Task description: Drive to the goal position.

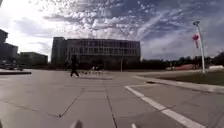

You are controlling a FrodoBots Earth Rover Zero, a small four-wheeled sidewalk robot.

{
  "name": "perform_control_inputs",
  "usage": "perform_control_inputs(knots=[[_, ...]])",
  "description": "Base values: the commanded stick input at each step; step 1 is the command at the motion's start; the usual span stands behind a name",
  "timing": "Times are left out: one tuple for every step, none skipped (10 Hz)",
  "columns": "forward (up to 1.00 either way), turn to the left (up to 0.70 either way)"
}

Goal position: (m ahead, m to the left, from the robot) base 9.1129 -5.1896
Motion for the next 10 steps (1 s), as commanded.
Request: perform_control_inputs(knots=[[0.7,0.0],[0.7,0.0],[0.7,0.0],[0.7,0.0],[0.7,0.0],[0.7,0.0],[0.7,0.0],[0.7,0.0],[0.7,0.0],[0.7,0.0]])
